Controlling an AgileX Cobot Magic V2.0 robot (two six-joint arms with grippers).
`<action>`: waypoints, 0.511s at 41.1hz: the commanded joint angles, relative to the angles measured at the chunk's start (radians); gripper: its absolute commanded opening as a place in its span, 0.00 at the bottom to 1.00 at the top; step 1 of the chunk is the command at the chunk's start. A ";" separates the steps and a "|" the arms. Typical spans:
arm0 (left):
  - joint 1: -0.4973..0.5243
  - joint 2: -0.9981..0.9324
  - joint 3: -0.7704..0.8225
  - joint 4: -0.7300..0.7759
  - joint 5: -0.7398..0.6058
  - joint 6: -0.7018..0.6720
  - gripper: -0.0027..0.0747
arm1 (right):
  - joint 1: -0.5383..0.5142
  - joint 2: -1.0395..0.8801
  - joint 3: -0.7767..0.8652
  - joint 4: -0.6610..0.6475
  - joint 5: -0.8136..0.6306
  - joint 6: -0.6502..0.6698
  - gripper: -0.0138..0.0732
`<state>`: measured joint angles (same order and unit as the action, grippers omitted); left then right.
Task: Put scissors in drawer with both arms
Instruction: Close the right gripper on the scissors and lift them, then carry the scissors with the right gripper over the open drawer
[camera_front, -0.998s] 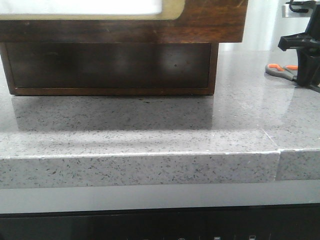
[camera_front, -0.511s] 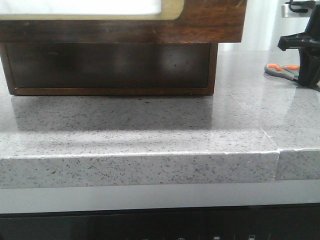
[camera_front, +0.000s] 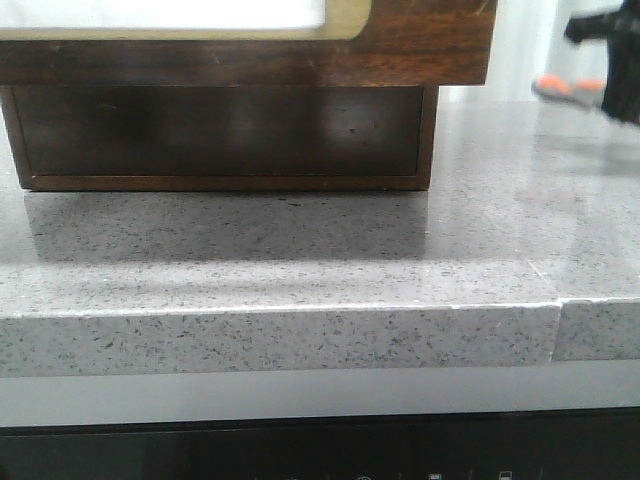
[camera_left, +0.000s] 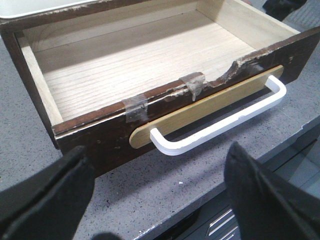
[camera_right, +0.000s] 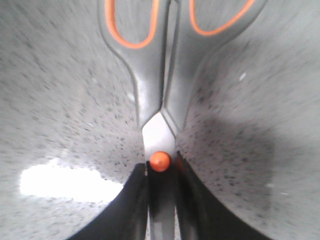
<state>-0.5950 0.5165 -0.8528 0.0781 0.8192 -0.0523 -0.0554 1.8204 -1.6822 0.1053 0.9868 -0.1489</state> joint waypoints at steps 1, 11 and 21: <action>-0.008 0.007 -0.036 -0.001 -0.080 -0.010 0.73 | -0.002 -0.127 -0.026 0.009 -0.069 -0.013 0.29; -0.008 0.007 -0.036 -0.001 -0.080 -0.010 0.73 | 0.000 -0.304 -0.085 0.024 -0.095 -0.016 0.29; -0.008 0.007 -0.036 -0.001 -0.080 -0.010 0.73 | 0.057 -0.426 -0.184 0.112 -0.094 -0.114 0.29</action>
<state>-0.5950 0.5165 -0.8528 0.0781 0.8192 -0.0523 -0.0257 1.4661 -1.8069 0.1609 0.9599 -0.2083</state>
